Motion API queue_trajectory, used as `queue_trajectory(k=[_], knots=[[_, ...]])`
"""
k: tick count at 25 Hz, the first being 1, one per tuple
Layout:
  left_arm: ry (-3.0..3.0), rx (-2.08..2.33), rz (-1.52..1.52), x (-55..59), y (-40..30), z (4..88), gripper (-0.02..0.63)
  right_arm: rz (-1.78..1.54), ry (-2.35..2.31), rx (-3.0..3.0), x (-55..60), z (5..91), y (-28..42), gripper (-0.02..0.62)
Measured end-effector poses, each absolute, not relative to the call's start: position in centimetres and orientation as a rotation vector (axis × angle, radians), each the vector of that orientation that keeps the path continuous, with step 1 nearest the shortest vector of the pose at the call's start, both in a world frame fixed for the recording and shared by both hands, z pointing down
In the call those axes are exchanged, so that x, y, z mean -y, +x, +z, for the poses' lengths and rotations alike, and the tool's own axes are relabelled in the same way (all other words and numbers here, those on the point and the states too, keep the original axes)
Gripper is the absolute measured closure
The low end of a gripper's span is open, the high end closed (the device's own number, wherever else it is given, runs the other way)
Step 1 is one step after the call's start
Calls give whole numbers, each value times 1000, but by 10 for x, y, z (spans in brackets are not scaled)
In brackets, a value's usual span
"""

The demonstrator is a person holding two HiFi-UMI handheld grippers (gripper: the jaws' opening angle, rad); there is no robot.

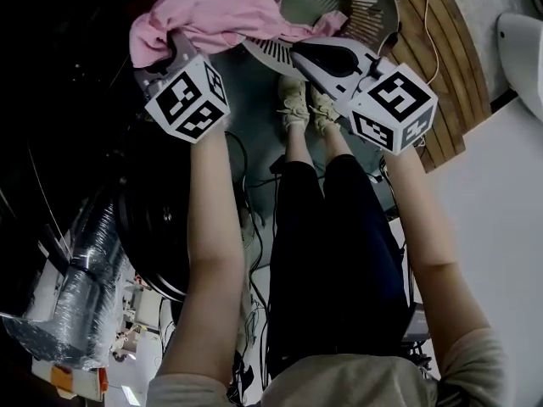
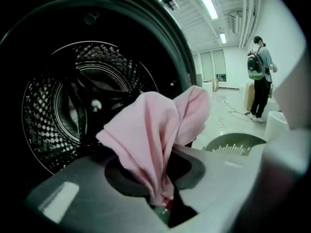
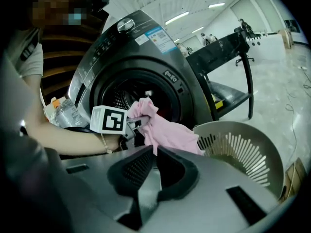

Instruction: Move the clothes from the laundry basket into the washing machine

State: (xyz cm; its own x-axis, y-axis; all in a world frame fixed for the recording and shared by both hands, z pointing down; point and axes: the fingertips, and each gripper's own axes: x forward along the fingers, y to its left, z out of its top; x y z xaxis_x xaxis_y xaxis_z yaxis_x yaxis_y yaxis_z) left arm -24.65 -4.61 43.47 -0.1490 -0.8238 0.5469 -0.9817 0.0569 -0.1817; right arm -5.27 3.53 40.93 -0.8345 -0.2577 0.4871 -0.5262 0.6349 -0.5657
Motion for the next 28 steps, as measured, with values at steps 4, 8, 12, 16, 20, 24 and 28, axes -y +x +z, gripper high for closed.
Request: queue_trajectory(k=[4, 8, 12, 16, 20, 24, 28], knots=[[1737, 2168, 740, 76, -289, 428, 512, 1051, 623, 2496, -31, 419, -55, 577], [1736, 2219, 801, 109, -314, 426, 511, 1096, 642, 2485, -34, 428, -55, 577], [1805, 2304, 790, 134, -317, 400, 506, 1125, 675, 2480, -39, 437, -60, 577], [1654, 2232, 748, 135, -332, 447, 383, 1168, 670, 2486, -46, 439, -73, 577], [1506, 2278, 596, 109, -345, 448, 307, 1177, 665, 2507, -50, 434, -80, 577], [1538, 2238, 476, 76, -317, 432, 307, 1178, 694, 2514, -49, 430, -76, 577], [1568, 1989, 412, 38, -262, 468, 287, 1159, 753, 2525, -45, 424, -70, 577]])
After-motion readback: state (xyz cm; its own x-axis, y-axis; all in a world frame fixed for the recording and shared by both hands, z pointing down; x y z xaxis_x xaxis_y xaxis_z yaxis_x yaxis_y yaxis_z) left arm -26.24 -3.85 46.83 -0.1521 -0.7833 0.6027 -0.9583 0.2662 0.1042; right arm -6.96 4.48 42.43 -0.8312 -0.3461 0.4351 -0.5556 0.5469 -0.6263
